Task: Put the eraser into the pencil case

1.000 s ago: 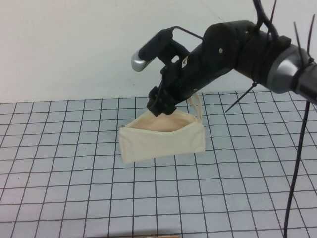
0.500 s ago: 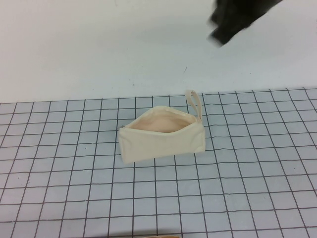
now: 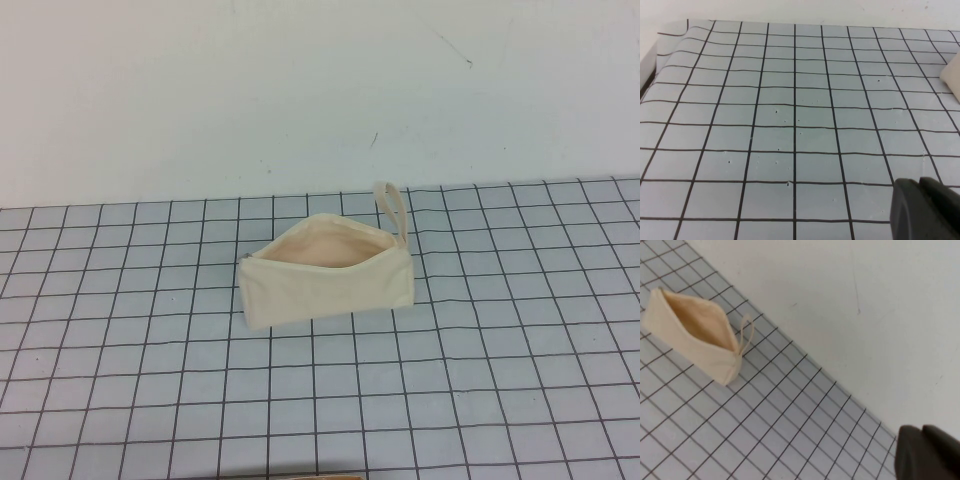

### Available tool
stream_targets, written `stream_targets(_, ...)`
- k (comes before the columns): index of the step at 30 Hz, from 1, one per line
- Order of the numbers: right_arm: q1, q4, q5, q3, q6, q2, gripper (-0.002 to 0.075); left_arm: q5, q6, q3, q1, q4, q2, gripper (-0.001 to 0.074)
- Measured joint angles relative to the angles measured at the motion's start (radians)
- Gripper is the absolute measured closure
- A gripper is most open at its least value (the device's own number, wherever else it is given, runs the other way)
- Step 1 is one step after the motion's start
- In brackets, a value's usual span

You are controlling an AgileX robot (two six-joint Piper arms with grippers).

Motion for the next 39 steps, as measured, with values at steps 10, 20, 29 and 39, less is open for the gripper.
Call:
stream_targets(10, 0.000, 0.001, -0.489, 0.900, 0.188, -0.582, 0.0727, 0.000, 0.000, 0.000, 0.000, 0.000, 0.000, 0.0736)
stream_targets(20, 0.000, 0.001, -0.933, 1.327, 0.221, -0.721, 0.0727, 0.000, 0.000, 0.000, 0.000, 0.000, 0.000, 0.0736)
stream_targets(29, 0.000, 0.001, -0.905, 1.377, 0.234, -0.725, 0.0727, 0.000, 0.004, 0.000, 0.000, 0.000, 0.000, 0.0736)
stream_targets(39, -0.277, 0.077, -0.764, 1.470, 0.290, -0.934, 0.0727, 0.000, -0.012, 0.000, 0.000, 0.000, 0.000, 0.0736)
